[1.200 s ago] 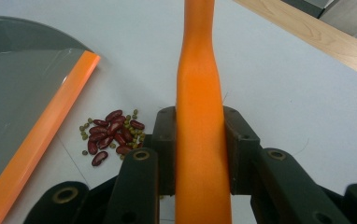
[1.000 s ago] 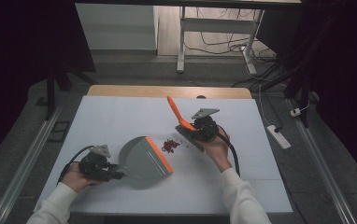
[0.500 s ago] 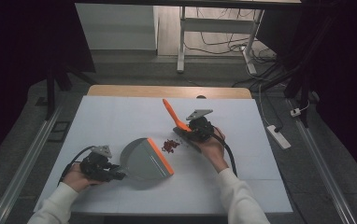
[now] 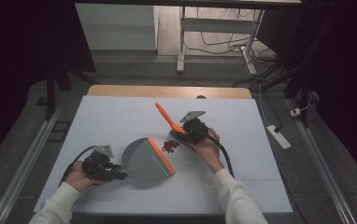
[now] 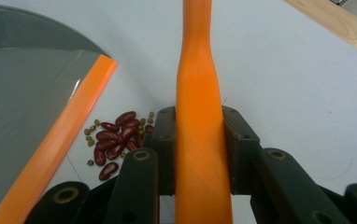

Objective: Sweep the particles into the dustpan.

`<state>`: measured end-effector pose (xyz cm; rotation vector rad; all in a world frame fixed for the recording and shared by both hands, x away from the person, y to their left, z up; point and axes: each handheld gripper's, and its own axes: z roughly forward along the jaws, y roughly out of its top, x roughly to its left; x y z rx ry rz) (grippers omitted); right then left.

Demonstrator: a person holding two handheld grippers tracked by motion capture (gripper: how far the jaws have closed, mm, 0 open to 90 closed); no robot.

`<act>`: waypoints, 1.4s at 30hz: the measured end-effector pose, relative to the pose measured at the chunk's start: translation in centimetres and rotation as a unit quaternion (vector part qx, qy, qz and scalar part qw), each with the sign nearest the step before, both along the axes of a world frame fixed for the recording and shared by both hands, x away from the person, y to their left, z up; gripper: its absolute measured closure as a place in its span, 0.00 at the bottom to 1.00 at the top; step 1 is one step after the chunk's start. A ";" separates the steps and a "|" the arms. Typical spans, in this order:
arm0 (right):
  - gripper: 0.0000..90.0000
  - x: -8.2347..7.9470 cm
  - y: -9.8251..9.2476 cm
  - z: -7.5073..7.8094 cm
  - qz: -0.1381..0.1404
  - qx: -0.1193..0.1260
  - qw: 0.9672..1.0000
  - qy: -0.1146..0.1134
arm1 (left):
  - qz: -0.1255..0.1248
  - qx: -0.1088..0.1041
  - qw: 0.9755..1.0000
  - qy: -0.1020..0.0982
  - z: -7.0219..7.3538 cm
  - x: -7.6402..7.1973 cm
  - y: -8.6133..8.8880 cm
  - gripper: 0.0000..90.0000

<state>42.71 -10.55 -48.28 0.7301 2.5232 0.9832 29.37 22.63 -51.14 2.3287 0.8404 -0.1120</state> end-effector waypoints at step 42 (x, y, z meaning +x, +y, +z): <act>0.78 -2.9 4.8 -0.2 0.093 0.008 0.995 0.020 | 0.000 -0.003 1.000 0.005 -0.1 0.1 -0.1 0.69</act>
